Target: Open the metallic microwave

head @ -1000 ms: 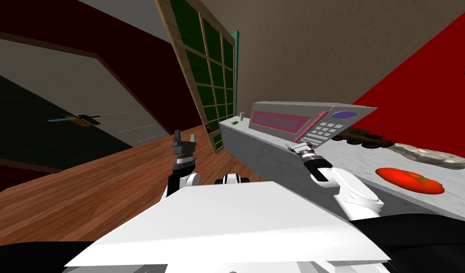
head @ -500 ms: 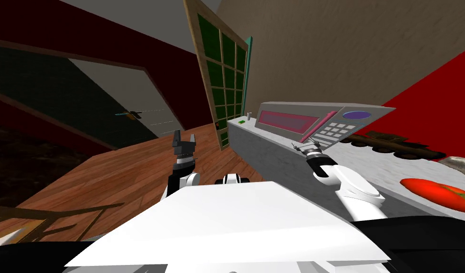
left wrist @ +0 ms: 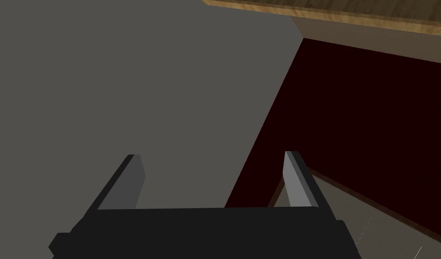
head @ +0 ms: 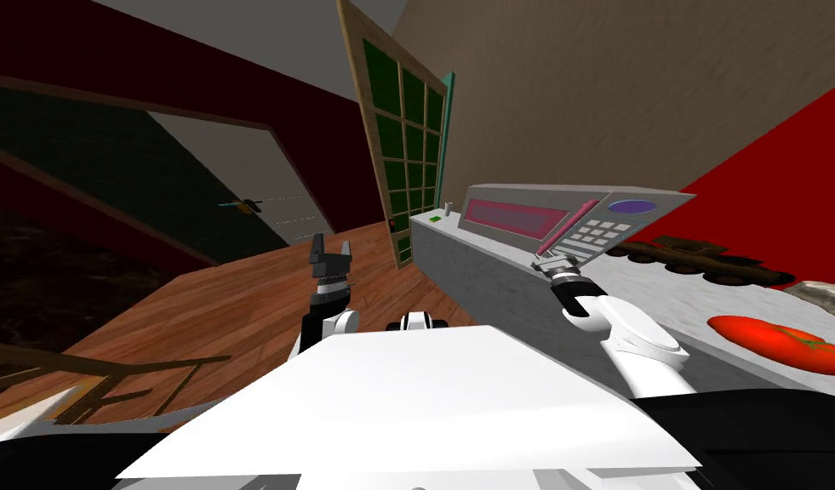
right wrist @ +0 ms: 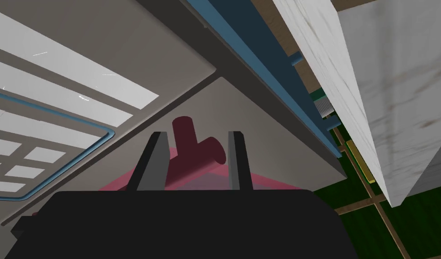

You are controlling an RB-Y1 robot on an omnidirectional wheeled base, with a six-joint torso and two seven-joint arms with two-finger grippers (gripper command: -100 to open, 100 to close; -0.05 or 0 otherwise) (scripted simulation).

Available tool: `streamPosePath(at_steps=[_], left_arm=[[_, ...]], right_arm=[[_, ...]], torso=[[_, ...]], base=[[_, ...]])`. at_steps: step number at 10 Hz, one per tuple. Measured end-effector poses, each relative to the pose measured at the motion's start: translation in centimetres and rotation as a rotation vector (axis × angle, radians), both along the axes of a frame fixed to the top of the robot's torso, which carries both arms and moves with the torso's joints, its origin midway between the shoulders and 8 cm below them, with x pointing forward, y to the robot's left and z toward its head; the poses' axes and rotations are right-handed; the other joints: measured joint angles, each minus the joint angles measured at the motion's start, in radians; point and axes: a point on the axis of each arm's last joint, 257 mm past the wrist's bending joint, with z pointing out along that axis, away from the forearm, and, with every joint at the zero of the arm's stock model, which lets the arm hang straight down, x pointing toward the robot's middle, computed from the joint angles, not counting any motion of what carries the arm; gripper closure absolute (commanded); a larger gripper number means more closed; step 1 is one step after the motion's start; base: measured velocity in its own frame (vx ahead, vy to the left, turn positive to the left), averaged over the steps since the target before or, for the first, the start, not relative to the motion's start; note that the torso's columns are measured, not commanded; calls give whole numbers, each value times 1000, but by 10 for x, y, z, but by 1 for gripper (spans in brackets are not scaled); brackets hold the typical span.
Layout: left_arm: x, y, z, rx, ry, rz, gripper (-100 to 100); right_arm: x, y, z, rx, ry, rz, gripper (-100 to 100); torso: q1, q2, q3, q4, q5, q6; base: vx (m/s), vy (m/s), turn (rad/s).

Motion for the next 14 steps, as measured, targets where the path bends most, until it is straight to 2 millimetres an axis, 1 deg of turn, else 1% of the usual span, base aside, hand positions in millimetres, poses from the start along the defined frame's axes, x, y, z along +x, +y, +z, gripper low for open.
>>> streamPosePath(at_steps=[1,2,4,5,6,7,8,9,10,11,14], left_arm=[[0,0,0,0,0,0,0],[0,0,0,0,0,0,0],[0,0,0,0,0,0,0],[0,0,0,0,0,0,0],[0,0,0,0,0,0,0],[0,0,0,0,0,0,0],[0,0,0,0,0,0,0],[0,0,0,0,0,0,0],[0,0,0,0,0,0,0],[0,0,0,0,0,0,0],[0,0,0,-1,0,-1,0]], right_arm=[[1,10,-1,0,0,27,100],[2,19,-1,-2,0,53,100],[4,45,-2,0,-1,110,100],[3,49,-2,-2,-1,123,100],[4,56,-3,-2,-2,144,100],[4,68,-3,-2,1,175,100],[4,80,-3,0,0,202,100],[4,91,-4,1,-1,229,100],[4,91,-3,0,-1,230,100],[0,82,0,-2,-1,205,100],[-12,58,-1,2,1,138,100]], torso=[[0,3,2,1,0,0],[1,4,3,0,-1,-4],[0,6,4,1,-2,-5],[0,6,4,0,-2,-7],[1,6,4,0,-2,-4],[2,6,4,1,0,-1],[3,6,4,1,0,-3],[3,5,3,1,0,-3],[1,8,5,1,-1,-7],[9,7,5,2,1,-5],[8,4,3,2,2,-7]], base=[[172,26,-263],[163,-1,-292],[119,-11,-202],[81,10,-192],[110,23,-311],[134,40,-282],[164,50,-324],[74,24,-102],[47,178,-91],[49,237,-114],[6,270,-90]])
